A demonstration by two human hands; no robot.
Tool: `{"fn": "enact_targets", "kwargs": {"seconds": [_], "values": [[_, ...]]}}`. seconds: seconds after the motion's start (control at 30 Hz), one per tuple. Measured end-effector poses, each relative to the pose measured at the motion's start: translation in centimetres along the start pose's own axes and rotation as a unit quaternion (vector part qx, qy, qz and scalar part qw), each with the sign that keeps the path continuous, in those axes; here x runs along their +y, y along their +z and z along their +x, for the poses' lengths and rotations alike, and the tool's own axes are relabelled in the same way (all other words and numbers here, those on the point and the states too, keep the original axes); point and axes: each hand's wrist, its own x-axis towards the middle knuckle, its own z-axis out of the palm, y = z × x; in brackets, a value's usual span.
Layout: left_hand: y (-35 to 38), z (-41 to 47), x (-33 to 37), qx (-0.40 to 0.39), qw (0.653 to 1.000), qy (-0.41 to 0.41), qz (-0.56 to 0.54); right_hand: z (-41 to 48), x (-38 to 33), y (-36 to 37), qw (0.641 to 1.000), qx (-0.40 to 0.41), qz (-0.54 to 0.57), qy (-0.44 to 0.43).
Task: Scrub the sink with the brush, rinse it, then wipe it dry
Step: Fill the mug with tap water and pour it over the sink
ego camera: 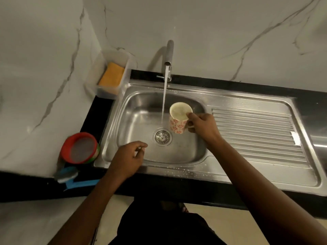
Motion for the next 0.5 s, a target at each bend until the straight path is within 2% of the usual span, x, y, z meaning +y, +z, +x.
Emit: {"fn": "enact_targets", "kwargs": {"seconds": [0.17,0.3,0.5], "values": [[4.6,-6.8,-2.3,-0.026,0.995,-0.018,0.093,-1.9,3.9,-2.1,0.994,-0.061,-0.094,-0.011],[6.9,-9.7,-3.2,-0.067,0.971,-0.011,0.23,-3.2,4.6,-2.1,0.981,-0.102,-0.159,-0.051],[8.0,-10.0,-2.6,-0.115,0.941,-0.026,0.319,-4.8,4.0,0.0,0.937,-0.145,-0.28,-0.151]]}}
